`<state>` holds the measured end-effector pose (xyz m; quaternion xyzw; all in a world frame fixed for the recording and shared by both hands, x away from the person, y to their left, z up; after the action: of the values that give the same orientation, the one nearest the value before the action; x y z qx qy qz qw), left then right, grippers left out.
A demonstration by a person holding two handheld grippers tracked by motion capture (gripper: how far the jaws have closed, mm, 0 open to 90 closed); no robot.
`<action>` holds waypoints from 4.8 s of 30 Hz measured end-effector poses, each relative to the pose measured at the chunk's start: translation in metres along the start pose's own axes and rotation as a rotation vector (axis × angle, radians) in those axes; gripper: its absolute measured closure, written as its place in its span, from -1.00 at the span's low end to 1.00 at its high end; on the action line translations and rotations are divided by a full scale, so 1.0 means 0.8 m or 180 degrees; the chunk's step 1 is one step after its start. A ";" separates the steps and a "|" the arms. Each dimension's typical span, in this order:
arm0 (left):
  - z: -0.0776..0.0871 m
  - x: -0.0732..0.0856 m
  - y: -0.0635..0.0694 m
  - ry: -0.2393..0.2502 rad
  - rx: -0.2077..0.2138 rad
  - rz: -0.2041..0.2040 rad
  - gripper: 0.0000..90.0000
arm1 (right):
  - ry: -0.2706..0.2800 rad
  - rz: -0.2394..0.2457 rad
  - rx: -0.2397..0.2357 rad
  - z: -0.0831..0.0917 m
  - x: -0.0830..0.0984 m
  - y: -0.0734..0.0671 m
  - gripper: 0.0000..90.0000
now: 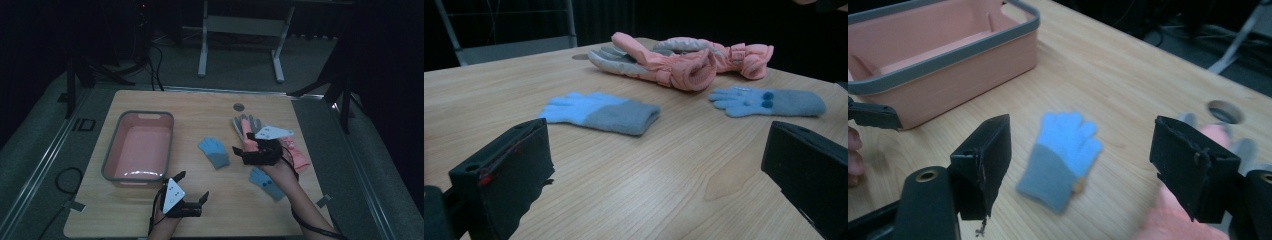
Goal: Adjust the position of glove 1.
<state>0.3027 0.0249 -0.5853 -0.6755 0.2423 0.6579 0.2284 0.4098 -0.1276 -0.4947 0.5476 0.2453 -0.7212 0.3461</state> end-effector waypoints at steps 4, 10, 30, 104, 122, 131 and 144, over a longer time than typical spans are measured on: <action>0.000 0.000 0.001 0.0012 0.0014 -0.0010 -1.00 | -0.0177 -0.0017 -0.0148 -0.027 0.013 -0.010 -0.16; 0.000 0.000 0.003 0.0002 0.0046 -0.0036 -1.00 | -0.0529 0.0057 -0.0162 -0.070 0.045 -0.014 0.24; -0.001 0.000 0.005 -0.0009 0.0092 -0.0055 -1.00 | -0.0856 -0.0181 -0.0065 -0.153 0.122 -0.001 0.33; -0.001 0.000 0.007 -0.0010 0.0104 -0.0038 -1.00 | -0.0826 0.0053 -0.0106 0.095 0.142 0.035 0.45; -0.001 0.000 0.006 -0.0007 0.0079 -0.0048 -1.00 | -0.0847 -0.0274 0.0213 0.106 0.185 0.046 0.90; -0.001 0.000 0.006 0.0000 0.0077 -0.0063 -1.00 | -0.0350 -0.0620 0.1158 0.132 0.110 0.022 0.91; -0.001 0.000 0.007 0.0013 0.0077 -0.0054 -1.00 | -0.0304 -0.1304 0.2035 0.134 0.167 0.022 0.91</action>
<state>0.2996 0.0203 -0.5850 -0.6761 0.2450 0.6515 0.2417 0.3358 -0.2480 -0.5922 0.5334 0.0960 -0.8402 0.0176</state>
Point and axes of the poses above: each handheld gripper's, and its own axes: z roughly backward along the jaws, x roughly out of its underside, y roughly to its right, the point moved 10 cm from there along -z, roughly forward along the jaws, and after that the axes turned 15 degrees about y, right-handed, at the moved point
